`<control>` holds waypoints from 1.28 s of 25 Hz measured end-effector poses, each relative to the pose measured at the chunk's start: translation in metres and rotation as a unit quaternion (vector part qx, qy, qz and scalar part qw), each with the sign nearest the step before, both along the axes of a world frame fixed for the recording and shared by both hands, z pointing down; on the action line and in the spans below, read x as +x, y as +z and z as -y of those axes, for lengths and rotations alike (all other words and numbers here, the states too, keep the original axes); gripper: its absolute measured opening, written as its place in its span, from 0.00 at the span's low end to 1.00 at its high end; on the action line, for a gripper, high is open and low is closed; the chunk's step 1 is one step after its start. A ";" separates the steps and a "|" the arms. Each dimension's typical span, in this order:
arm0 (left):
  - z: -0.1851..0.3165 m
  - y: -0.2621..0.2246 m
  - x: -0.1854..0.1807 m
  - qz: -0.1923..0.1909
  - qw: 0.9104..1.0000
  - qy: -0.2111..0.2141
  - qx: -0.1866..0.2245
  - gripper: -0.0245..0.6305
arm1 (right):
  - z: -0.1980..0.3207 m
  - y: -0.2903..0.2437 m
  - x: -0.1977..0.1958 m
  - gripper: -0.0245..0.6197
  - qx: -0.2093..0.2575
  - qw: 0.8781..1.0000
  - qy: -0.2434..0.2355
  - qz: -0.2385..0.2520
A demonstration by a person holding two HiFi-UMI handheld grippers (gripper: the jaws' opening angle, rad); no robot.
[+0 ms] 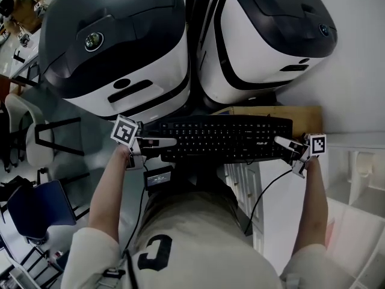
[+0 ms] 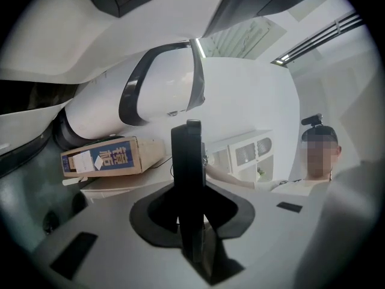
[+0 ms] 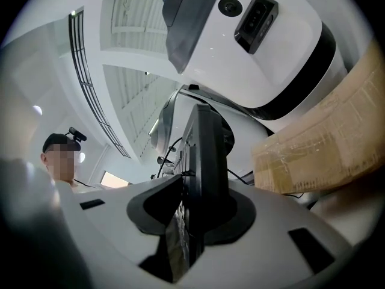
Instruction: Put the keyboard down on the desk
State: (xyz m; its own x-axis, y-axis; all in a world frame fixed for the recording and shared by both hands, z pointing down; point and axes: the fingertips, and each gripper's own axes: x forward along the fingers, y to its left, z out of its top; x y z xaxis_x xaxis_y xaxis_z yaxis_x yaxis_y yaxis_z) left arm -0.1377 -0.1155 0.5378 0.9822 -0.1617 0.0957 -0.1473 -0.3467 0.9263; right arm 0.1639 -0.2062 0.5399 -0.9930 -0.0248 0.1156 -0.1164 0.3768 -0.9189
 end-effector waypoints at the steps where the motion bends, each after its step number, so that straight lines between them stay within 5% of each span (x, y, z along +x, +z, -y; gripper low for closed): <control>1: 0.001 0.000 0.001 0.000 1.000 0.004 0.000 0.18 | -0.001 0.001 0.001 0.22 0.001 1.000 0.003 -0.001; 16: -0.008 0.004 0.008 0.012 0.997 0.071 0.014 0.18 | -0.054 0.003 0.020 0.22 0.005 0.997 0.072 -0.007; 22: 0.002 0.001 -0.021 0.040 0.999 -0.017 0.013 0.18 | 0.003 0.000 -0.017 0.22 0.009 1.000 -0.010 0.006; 27: -0.021 0.000 -0.087 -0.005 0.990 -0.138 -0.014 0.18 | 0.038 -0.011 -0.109 0.23 -0.016 0.993 -0.117 -0.019; 32: -0.017 0.003 -0.102 0.001 0.991 -0.130 -0.016 0.18 | 0.028 -0.010 -0.117 0.24 -0.013 0.992 -0.125 -0.019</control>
